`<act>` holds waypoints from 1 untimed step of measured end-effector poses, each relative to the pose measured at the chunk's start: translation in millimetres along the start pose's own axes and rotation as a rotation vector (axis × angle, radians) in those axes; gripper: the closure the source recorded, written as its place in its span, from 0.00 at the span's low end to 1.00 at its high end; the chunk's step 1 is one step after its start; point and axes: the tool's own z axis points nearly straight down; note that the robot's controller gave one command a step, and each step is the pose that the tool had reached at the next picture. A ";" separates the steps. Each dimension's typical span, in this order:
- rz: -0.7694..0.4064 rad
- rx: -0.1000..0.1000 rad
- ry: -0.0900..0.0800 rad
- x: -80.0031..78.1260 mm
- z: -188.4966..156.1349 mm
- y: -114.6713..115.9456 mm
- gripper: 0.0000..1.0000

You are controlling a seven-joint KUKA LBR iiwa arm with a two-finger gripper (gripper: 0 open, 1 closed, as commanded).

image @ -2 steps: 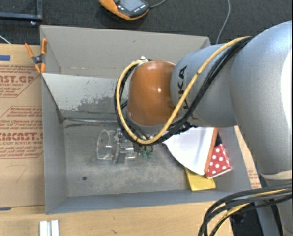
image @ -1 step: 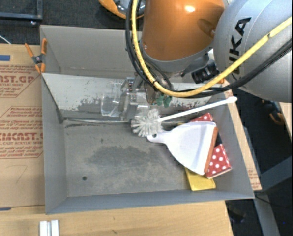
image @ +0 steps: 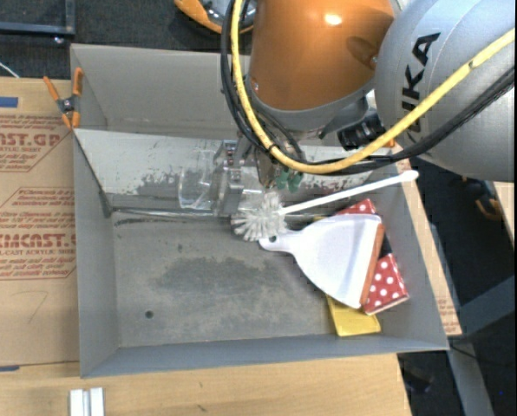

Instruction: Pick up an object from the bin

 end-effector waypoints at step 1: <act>-0.232 -0.002 -0.011 9.1 38.5 32.5 1.00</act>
Offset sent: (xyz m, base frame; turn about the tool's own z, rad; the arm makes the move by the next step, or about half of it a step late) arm 0.0045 -0.0127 -0.0421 -0.3971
